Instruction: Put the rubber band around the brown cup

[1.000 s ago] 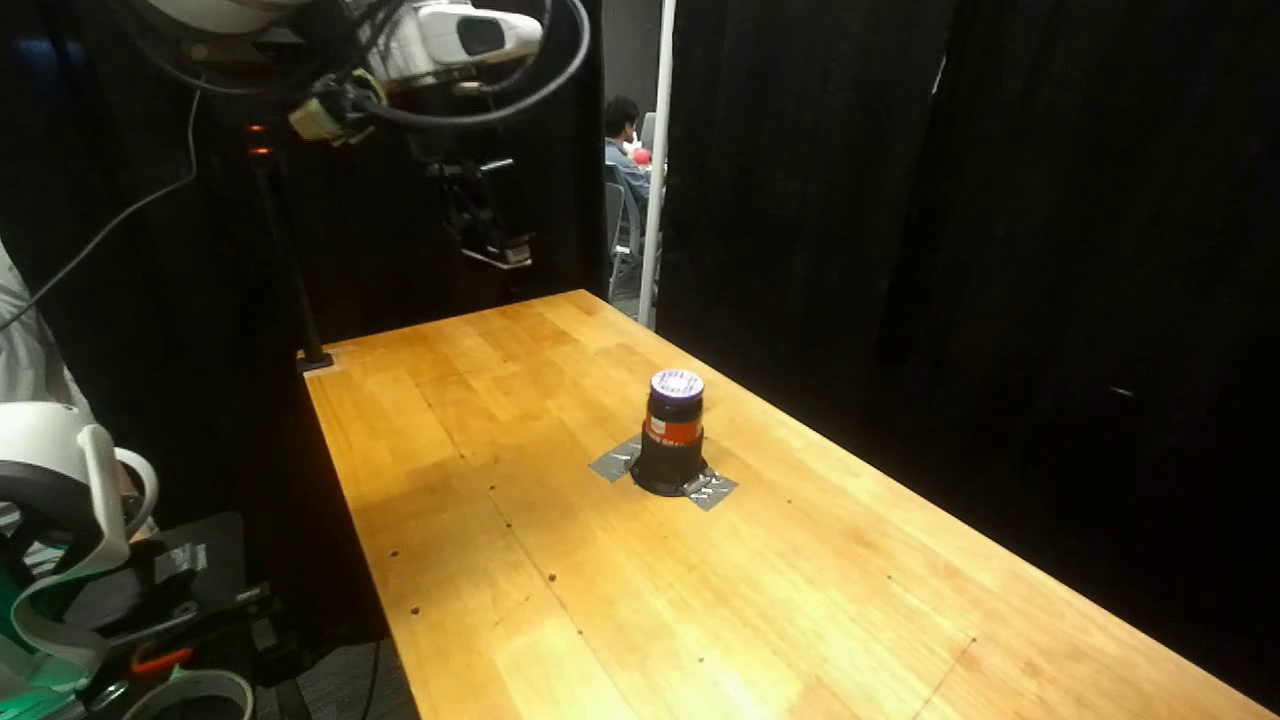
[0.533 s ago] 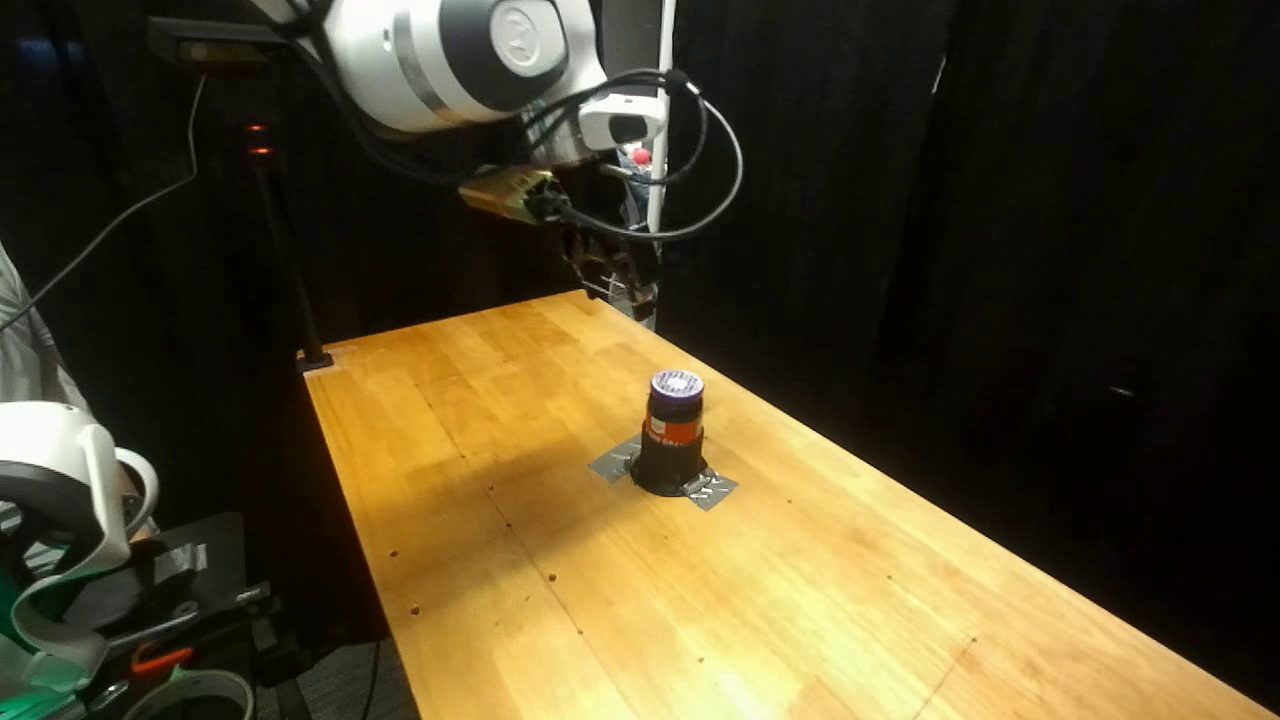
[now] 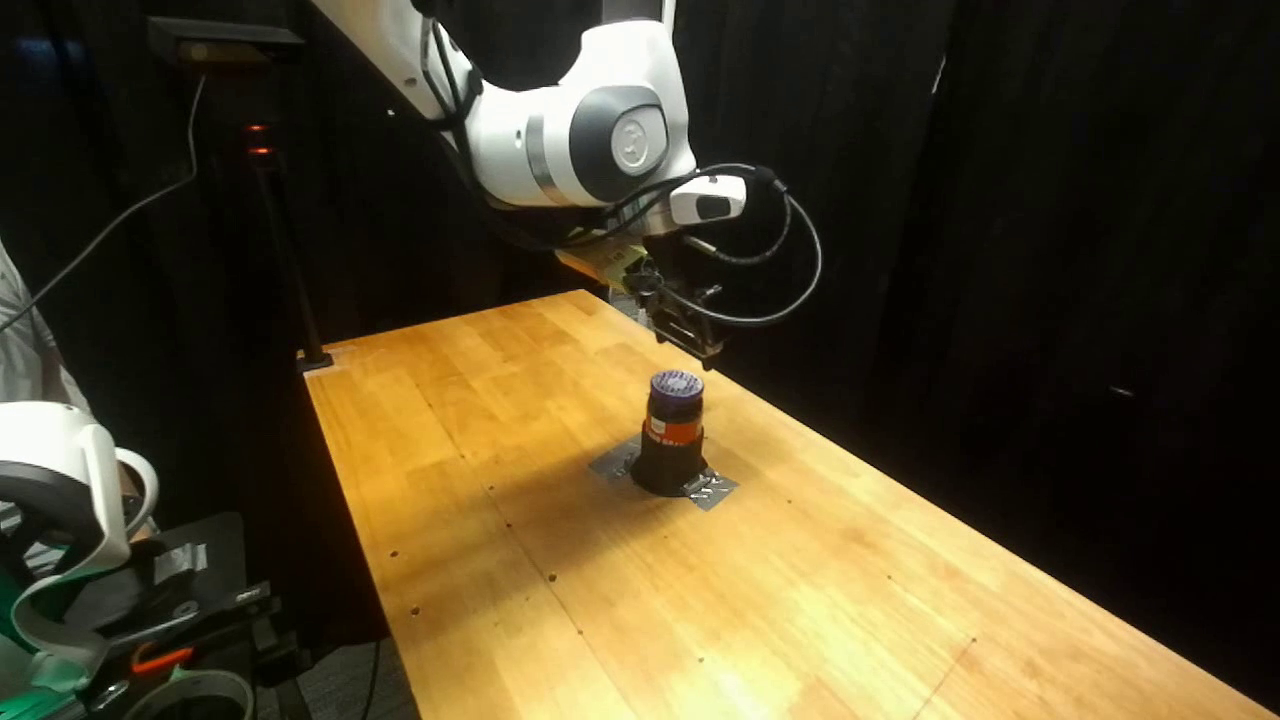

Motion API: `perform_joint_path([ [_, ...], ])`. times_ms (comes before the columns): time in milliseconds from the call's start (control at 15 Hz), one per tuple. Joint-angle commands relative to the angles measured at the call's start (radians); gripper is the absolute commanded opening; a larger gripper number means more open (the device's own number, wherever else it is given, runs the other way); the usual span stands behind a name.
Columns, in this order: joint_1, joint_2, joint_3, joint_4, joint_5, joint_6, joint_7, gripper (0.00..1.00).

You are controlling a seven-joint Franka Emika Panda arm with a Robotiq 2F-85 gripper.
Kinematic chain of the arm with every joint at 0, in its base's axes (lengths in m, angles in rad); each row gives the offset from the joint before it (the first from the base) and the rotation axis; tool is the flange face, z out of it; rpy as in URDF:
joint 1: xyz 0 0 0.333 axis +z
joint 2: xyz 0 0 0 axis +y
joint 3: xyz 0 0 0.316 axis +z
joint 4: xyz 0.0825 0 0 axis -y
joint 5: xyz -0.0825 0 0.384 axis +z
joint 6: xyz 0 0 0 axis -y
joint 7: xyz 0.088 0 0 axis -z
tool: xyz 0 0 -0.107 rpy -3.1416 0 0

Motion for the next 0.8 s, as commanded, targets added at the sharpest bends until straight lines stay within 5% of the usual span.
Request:
perform_joint_path([
  [0, 0.035, 0.088, -0.04, 0.09, 0.045, 0.008, -0.015, 1.0],
  [733, 0.071, 0.198, -0.11, 0.129, 0.059, 0.053, 0.006, 1.0],
])
